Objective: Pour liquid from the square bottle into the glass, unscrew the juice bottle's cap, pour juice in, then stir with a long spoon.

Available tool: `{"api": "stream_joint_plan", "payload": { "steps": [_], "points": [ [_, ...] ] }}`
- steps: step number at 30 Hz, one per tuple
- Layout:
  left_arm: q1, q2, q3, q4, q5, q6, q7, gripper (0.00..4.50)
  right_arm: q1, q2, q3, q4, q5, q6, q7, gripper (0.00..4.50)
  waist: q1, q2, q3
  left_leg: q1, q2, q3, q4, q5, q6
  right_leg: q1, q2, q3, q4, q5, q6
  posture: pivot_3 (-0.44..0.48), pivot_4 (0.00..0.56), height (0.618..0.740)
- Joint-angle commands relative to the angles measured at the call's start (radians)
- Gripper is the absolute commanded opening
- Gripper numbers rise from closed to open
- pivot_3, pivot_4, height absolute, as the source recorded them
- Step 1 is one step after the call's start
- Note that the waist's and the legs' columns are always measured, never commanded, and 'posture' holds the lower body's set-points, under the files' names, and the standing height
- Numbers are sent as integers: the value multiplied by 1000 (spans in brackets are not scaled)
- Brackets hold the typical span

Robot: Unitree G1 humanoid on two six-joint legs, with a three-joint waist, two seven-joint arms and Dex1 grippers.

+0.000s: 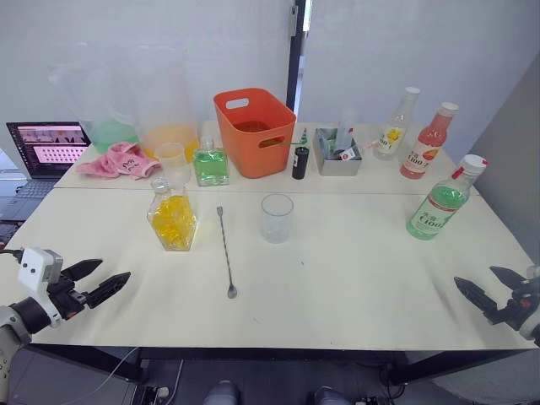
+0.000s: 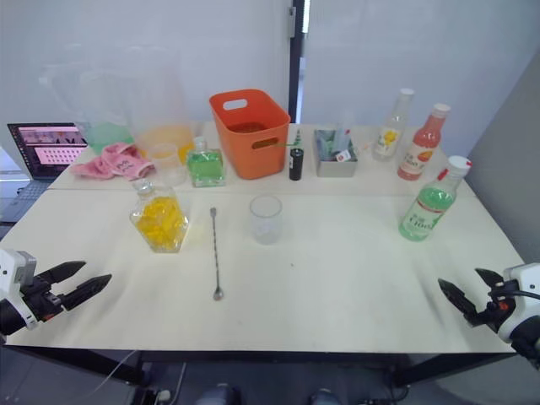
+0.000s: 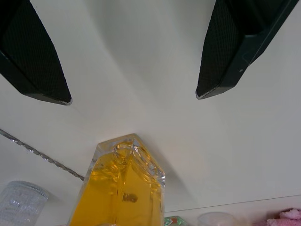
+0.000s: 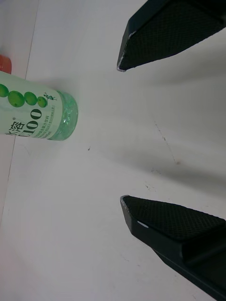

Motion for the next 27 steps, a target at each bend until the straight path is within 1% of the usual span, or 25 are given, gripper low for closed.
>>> {"api": "stream_joint_plan", "payload": {
  "steps": [1,4,6,9,12,14,16,19,23,25,27],
  "points": [
    [26,-3,24,-78,-23,25,31,4478,-17,3,3,-42,20,-1,-5,4500,0,0,0,0,0,0,0,0,0,0,0,0,0,0,0,0,150,739],
    [89,-95,44,-211,-76,77,115,4478,-70,9,45,-109,62,46,-4,4500,-9,1,0,0,0,1,0,0,0,0,0,2,0,0,0,0,150,739],
    [124,-168,42,-310,-93,96,194,4478,-113,6,80,-154,94,82,8,4500,-12,1,1,1,0,2,0,0,0,0,0,4,0,1,1,0,150,739],
    [141,-219,42,-384,-106,122,262,4478,-145,1,111,-189,114,117,12,4500,-7,0,1,1,0,2,0,0,0,0,0,3,1,1,1,0,150,739],
    [156,-301,1,-482,-86,127,382,4478,-219,-18,186,-233,153,168,50,4500,2,0,1,1,0,1,1,0,0,0,1,4,0,1,1,0,150,739],
    [139,-357,-26,-540,-88,143,473,4478,-270,-38,234,-258,182,203,92,4500,5,0,1,1,0,2,2,0,0,1,1,5,0,1,1,0,150,739],
    [117,-401,-58,-589,-98,166,539,4478,-317,-52,272,-275,210,237,125,4500,8,0,1,1,-1,2,2,0,0,1,1,5,0,1,1,0,150,739],
    [88,-427,-98,-619,-83,190,607,4478,-358,-65,311,-293,230,269,156,4500,11,-1,1,0,-1,1,2,0,0,1,1,5,0,5,-6,0,150,739],
    [7,-445,-177,-624,13,206,737,4478,-400,-71,369,-317,242,288,200,4500,13,-1,1,0,-1,1,2,0,0,1,1,5,0,6,-6,0,150,739],
    [-18,-445,-191,-616,33,207,764,4478,-404,-69,378,-320,240,287,202,4500,13,-1,1,0,-1,1,2,0,0,1,1,5,0,6,-6,0,150,739],
    [-70,-443,-221,-601,54,220,791,4478,-391,-71,386,-327,226,276,208,4500,13,-2,1,0,-1,1,2,0,0,1,1,5,0,6,-6,0,150,739]
  ]
}}
